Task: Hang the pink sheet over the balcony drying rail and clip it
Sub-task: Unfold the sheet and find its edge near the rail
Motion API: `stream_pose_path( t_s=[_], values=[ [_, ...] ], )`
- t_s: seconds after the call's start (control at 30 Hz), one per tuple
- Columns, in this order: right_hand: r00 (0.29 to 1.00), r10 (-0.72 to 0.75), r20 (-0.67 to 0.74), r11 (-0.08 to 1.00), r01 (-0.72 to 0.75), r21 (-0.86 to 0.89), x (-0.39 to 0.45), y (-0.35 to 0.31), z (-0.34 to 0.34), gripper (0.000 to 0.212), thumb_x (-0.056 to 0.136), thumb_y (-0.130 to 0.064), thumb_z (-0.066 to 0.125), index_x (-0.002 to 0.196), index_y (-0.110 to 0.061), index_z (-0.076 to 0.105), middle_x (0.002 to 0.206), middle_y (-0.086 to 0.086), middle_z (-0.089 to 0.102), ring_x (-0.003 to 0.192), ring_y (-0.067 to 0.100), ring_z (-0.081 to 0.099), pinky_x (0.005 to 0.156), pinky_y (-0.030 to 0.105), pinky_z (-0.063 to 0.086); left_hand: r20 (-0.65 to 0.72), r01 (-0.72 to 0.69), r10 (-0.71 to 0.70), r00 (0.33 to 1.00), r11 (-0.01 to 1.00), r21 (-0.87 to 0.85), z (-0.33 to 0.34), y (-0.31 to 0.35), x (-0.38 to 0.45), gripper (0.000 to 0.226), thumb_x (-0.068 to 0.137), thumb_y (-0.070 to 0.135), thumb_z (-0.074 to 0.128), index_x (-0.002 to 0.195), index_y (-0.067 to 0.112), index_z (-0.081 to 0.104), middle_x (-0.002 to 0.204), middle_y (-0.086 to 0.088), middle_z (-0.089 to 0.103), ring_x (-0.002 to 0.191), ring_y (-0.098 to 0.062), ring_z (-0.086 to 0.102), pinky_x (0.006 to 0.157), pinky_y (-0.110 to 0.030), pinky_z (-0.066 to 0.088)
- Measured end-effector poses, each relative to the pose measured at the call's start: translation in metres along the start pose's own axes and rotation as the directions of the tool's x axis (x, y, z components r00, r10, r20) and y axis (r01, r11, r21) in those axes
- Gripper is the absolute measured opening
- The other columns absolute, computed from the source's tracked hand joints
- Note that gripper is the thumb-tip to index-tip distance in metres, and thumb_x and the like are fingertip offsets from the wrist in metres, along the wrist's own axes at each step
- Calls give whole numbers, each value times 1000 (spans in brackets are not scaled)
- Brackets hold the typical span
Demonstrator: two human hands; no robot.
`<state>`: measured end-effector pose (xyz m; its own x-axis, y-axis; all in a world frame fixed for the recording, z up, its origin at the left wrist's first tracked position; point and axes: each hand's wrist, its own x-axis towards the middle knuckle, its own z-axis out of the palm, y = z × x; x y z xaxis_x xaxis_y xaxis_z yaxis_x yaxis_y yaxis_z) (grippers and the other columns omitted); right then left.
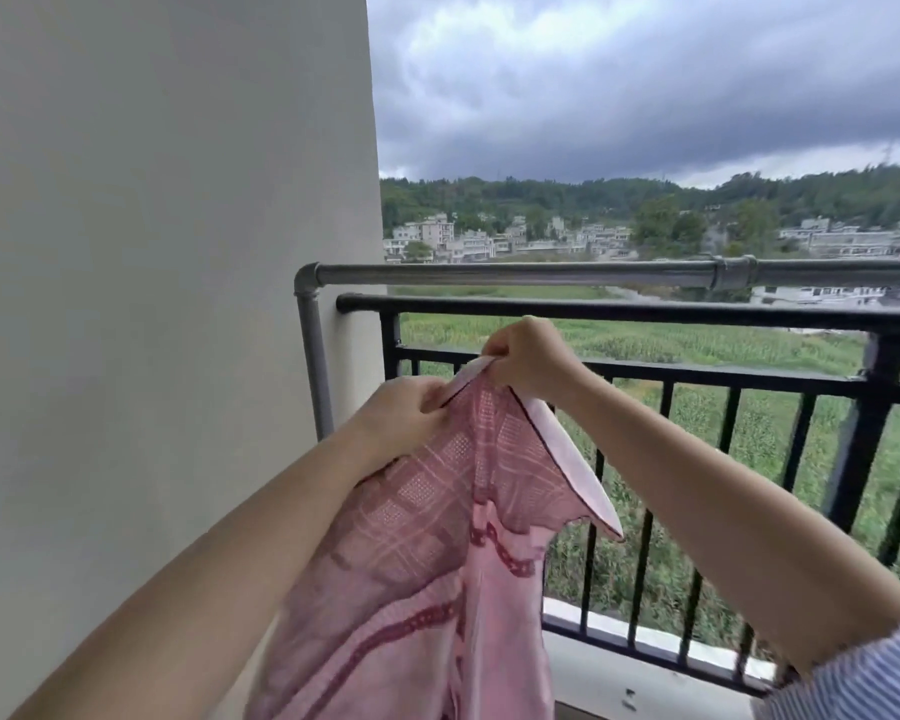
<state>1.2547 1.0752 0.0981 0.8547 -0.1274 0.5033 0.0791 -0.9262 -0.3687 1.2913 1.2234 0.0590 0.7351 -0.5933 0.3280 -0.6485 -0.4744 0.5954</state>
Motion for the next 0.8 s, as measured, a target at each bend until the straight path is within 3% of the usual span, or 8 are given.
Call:
stream_pose_path(
  t_s=[0.1, 0.2, 0.33, 0.4, 0.5, 0.57, 0.63, 0.8],
  values=[
    [1000, 3, -11, 1000, -3, 14, -2, -3, 0, 18, 79, 0, 54, 86, -4, 70, 74, 4, 62, 69, 17, 55, 64, 30, 52, -297, -52, 40, 954, 998, -30, 4, -2, 10, 20, 88, 8, 50, 92, 6, 70, 72, -3, 62, 70, -18, 55, 55, -17, 39],
    [981, 101, 163, 994, -92, -62, -19, 29, 28, 10, 82, -10, 58, 73, -9, 62, 66, -2, 54, 61, 12, 50, 69, 27, 52, -376, -27, 1, 926, 998, -64, -5, -14, 12, 22, 90, 7, 47, 88, 4, 69, 63, 5, 58, 62, -13, 52, 45, -4, 37],
    [898, 308, 313, 944, -331, 21, -46, 79, 70, 12, 82, -13, 60, 84, -3, 66, 65, -1, 55, 70, 17, 56, 66, 30, 55, -447, 14, -23, 894, 1000, -25, -25, -24, 4, 22, 90, 6, 47, 90, 5, 69, 66, -1, 59, 58, -7, 51, 49, -4, 40],
    [894, 349, 282, 910, -395, 128, -49, 89, 70, 11, 79, -9, 62, 81, 1, 67, 61, -2, 54, 68, 18, 56, 57, 23, 49, -480, 131, -83, 873, 989, 67, -37, -37, 2, 22, 90, 7, 45, 95, 3, 67, 80, -11, 67, 71, -21, 60, 71, -22, 51],
    [945, 303, 123, 934, -320, 161, -32, 76, 52, 14, 79, 2, 54, 70, 1, 64, 60, 2, 55, 59, 17, 53, 54, 24, 48, -307, 351, -217, 927, 790, 503, -45, -50, -3, 31, 83, 5, 45, 111, 5, 58, 114, -19, 62, 102, -35, 59, 87, -41, 50],
    [978, 184, 99, 974, -194, 114, -16, 50, 38, 17, 81, 3, 49, 80, 2, 66, 71, 9, 62, 63, 17, 56, 57, 27, 53, -78, 223, -227, 971, 731, 645, -35, -45, -4, 47, 82, 13, 51, 128, 10, 44, 131, -15, 51, 117, -30, 51, 96, -42, 46],
    [995, 53, 90, 994, -61, 89, -4, 21, 30, 22, 84, 0, 47, 91, -1, 67, 79, 10, 63, 69, 17, 56, 57, 23, 52, 40, 62, -95, 995, 861, 505, -18, -26, -2, 48, 84, 24, 57, 128, 9, 46, 130, -12, 53, 118, -25, 51, 95, -38, 44],
    [999, 22, -38, 982, -14, 190, 7, -11, 15, 19, 83, -3, 52, 93, -2, 69, 75, 5, 57, 67, 17, 52, 53, 24, 47, -260, -44, 104, 960, 973, 228, -12, 1, 15, 32, 88, 22, 49, 83, -3, 67, 83, -25, 68, 74, -33, 58, 61, -27, 32]
  ],
)
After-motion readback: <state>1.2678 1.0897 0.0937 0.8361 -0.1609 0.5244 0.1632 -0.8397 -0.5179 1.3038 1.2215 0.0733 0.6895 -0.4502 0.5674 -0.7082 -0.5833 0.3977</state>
